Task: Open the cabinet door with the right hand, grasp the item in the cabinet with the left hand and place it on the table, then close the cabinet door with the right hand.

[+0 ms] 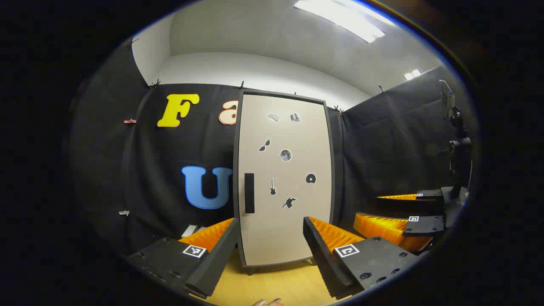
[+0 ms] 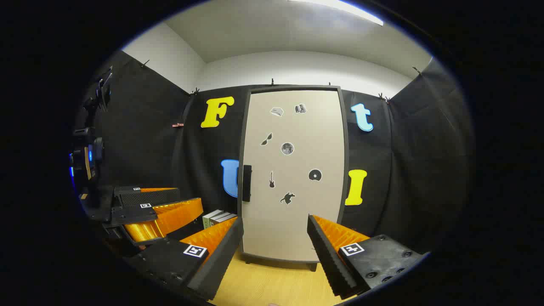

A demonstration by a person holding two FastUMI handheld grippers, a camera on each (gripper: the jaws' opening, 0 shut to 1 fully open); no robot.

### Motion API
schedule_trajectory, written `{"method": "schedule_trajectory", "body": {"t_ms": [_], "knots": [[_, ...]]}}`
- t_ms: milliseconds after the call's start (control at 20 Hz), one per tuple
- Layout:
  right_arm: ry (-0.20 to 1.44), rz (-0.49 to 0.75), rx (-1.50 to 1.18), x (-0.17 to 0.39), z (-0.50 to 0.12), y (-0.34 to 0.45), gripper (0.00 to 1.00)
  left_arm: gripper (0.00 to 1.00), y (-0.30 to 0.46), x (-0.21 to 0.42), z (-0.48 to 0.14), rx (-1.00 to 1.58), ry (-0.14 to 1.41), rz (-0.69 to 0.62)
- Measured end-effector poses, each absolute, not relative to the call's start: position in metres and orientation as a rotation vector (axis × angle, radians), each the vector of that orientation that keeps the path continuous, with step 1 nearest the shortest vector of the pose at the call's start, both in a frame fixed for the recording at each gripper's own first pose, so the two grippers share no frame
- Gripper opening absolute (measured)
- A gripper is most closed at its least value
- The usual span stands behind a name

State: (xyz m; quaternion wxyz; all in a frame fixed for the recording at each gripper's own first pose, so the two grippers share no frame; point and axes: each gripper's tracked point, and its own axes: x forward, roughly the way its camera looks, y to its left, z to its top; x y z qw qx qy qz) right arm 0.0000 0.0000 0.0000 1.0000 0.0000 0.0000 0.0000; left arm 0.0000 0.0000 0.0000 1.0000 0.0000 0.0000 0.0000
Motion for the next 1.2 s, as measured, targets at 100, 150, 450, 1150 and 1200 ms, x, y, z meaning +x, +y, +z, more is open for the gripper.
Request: {"method": "schedule_trajectory", "body": {"t_ms": [100, 150, 450, 1150, 1200], "knots": [[0.000, -0.005, 0.001, -0.002, -0.001, -0.002, 0.98, 0.94, -0.002, 0.002, -0.001, 0.006, 0.003, 0.001], [-0.002, -0.007, 0.002, -0.004, 0.000, -0.004, 0.98, 0.94, -0.004, 0.002, -0.002, 0.007, 0.004, -0.001], [-0.028, -0.013, 0.009, -0.010, 0.011, -0.006, 0.98, 0.94, -0.017, 0.001, -0.002, 0.001, -0.004, -0.035], [-0.043, -0.027, -0.003, -0.005, 0.015, 0.003, 0.98, 0.94, -0.002, -0.010, 0.001, 0.001, -0.009, -0.033], [-0.043, -0.026, -0.003, -0.004, 0.015, 0.007, 0.98, 0.94, 0.001, -0.012, 0.002, 0.003, -0.009, -0.035]]}}
